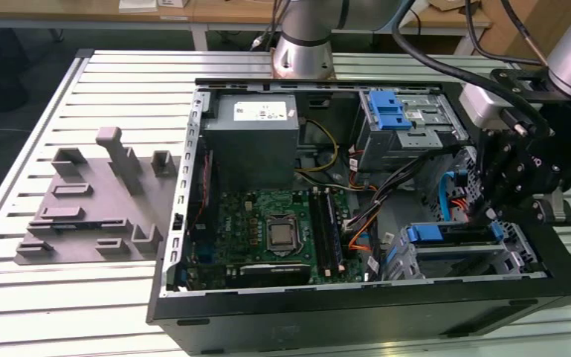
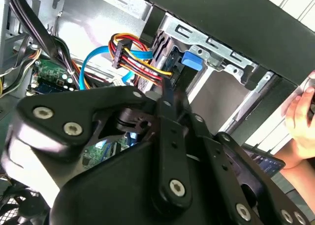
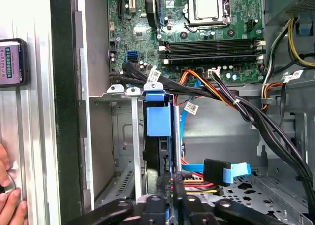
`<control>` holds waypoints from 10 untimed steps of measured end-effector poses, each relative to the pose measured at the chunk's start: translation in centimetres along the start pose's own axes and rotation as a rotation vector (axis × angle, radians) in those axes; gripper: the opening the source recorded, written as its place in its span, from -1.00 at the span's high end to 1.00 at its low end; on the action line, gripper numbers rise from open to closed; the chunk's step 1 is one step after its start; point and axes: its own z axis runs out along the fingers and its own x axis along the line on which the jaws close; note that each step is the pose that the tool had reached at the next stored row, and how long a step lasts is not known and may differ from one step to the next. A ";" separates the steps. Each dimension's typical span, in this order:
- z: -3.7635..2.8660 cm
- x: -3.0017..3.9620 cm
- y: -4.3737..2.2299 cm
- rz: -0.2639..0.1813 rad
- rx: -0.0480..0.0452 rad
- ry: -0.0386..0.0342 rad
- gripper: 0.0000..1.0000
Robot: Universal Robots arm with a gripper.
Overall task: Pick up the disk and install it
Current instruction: 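Insert the first disk wire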
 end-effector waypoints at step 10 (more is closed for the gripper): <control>-0.04 0.00 0.00 0.000 0.0000 0.0003 0.79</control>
